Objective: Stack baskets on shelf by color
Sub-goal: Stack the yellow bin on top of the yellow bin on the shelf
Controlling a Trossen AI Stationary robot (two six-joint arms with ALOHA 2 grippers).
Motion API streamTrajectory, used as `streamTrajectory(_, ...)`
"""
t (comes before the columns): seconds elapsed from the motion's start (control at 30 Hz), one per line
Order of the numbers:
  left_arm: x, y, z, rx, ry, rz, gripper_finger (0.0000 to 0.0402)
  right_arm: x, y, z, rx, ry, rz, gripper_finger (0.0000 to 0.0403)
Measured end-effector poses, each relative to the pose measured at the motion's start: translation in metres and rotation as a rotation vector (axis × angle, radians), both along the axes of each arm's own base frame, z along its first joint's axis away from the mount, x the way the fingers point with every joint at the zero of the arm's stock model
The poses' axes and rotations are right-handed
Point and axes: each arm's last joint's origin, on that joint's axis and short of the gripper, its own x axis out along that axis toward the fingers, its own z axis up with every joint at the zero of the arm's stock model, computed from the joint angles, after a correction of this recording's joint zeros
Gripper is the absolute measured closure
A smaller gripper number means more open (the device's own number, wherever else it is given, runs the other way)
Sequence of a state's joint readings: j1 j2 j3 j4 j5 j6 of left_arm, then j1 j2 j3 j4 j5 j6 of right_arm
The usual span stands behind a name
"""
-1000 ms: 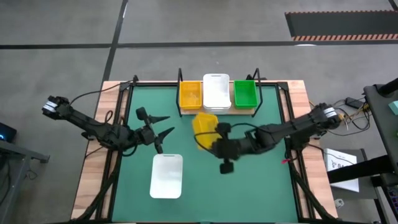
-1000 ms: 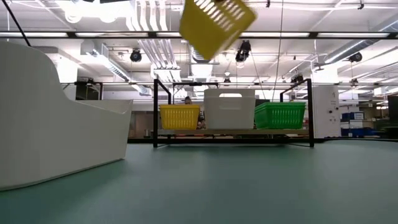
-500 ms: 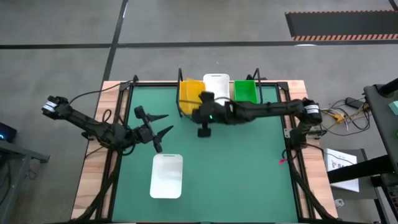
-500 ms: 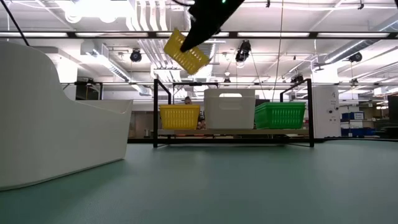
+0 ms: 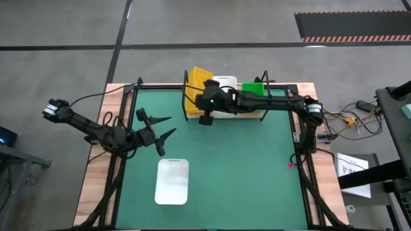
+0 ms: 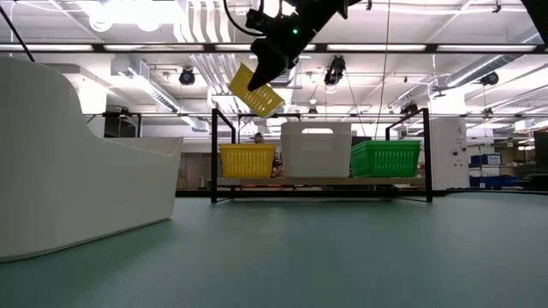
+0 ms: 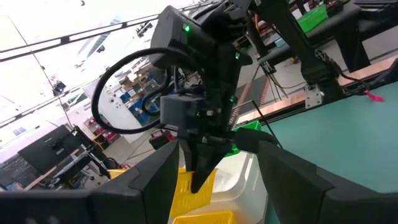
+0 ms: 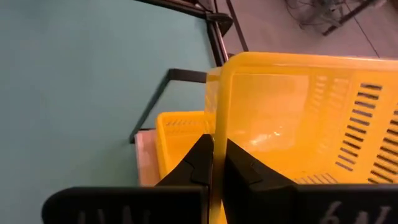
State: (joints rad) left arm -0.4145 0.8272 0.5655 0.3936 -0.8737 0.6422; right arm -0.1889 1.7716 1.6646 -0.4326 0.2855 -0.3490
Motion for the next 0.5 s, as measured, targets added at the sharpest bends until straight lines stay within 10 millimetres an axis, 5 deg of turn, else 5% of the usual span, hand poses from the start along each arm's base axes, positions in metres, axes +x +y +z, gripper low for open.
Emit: streamTrajectory(0.5,0.0006,-0.0002,-0.0008,0.000,0.004,0.001,0.0198,-0.0006,-0.0018,-0.0021,0.008,0.006,-0.009,0.0394)
